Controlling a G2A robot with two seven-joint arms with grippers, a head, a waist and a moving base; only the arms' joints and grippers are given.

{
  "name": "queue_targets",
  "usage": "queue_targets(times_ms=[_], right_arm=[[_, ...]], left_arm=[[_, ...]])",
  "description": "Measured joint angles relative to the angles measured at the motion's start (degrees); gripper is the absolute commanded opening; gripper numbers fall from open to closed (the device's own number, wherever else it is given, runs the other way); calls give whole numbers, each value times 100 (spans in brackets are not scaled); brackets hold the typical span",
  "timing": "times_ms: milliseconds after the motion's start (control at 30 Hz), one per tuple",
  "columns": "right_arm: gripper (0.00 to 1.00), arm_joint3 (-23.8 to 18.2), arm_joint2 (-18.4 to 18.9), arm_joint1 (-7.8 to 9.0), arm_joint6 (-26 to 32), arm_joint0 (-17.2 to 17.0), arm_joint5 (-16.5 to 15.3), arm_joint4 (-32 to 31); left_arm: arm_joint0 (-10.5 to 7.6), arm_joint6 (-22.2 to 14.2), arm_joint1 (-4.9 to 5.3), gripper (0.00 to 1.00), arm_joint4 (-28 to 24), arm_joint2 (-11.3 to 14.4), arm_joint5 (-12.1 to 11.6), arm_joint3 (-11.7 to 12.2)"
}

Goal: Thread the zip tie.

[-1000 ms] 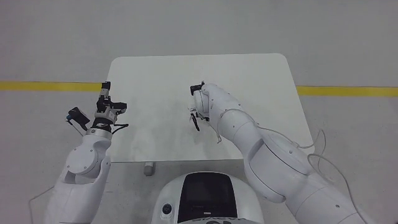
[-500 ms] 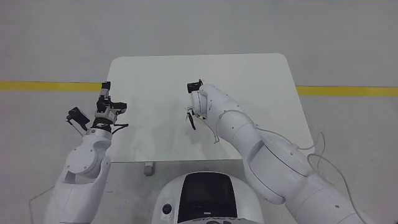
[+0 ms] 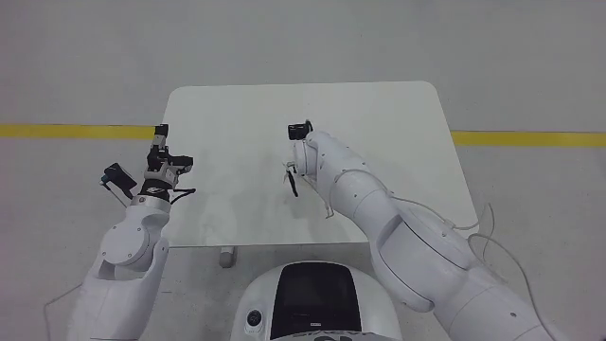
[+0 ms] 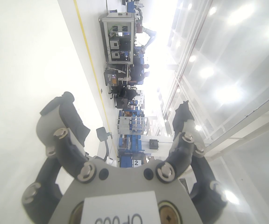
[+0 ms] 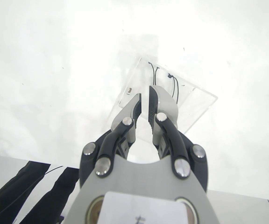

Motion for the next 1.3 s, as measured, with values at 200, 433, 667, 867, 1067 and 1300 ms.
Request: queue_targets(times_ms=[200, 433, 667, 867, 1067, 1300], right_arm=[[9, 125, 38, -43, -63, -3, -1, -65], [7, 202, 87, -78, -67, -14, -1, -113], [12, 243, 123, -99, -46, -25, -1, -169], [12, 267, 152, -119, -33, -20, -1, -221], [9, 293, 171, -140, 11, -17, -1, -291], [6, 308, 200, -154, 61, -21, -1, -347]], left_arm=[[0, 0, 0, 100, 0, 0, 0, 0], [0, 0, 0, 100, 0, 0, 0, 0], [0, 0, 0, 100, 0, 0, 0, 0], [0, 0, 0, 100, 0, 0, 0, 0], [0, 0, 0, 100, 0, 0, 0, 0], [0, 0, 0, 100, 0, 0, 0, 0]])
